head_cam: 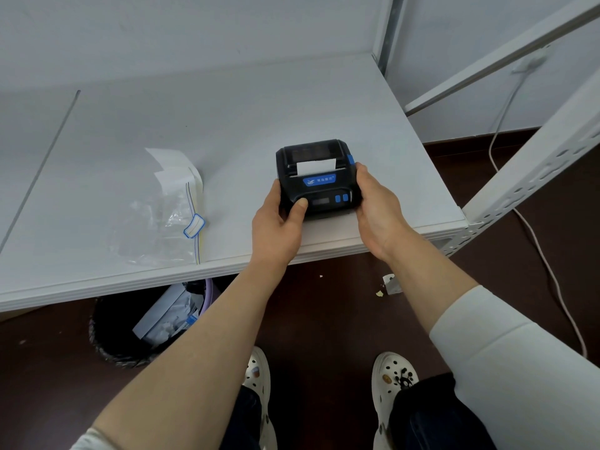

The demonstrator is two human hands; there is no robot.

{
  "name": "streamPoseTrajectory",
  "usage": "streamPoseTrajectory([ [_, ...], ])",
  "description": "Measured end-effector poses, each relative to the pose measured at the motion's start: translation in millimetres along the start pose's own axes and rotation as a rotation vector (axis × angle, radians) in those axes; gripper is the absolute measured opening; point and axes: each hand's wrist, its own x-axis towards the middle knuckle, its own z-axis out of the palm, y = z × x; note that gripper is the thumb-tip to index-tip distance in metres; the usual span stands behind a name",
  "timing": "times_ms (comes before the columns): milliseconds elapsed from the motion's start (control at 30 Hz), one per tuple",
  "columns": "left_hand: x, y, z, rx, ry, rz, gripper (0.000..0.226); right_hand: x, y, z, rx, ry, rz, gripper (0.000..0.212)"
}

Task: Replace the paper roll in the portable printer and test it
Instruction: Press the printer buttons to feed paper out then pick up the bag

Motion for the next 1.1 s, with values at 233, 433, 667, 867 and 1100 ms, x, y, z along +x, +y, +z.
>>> streamPoseTrajectory([
  [233, -1.3, 1.3, 0.1, 0.005, -0.002, 0.005, 0.048, -0.9, -0.9, 0.1, 0.001, 0.003, -0.012, 0.043],
  [433, -0.9, 1.4, 0.1, 0.010, 0.003, 0.002, 0.047, 0.1, -0.9, 0.1, -0.001, 0.004, -0.007, 0.045],
  [667, -1.2, 2.1, 0.1, 0.011, 0.002, -0.004, 0.048, -0.6, -1.0, 0.2, -0.009, 0.002, -0.008, 0.045],
  [867, -0.8, 2.2, 0.5, 0.008, 0.005, -0.015, 0.046, 0.2, 0.2, -0.1, -0.020, 0.001, -0.009, 0.046],
  [1100, 0.0, -0.3, 1.5, 0.008, 0.021, -0.016, 0.047, -1.0, -0.9, 0.4, -0.022, 0.005, -0.012, 0.045],
])
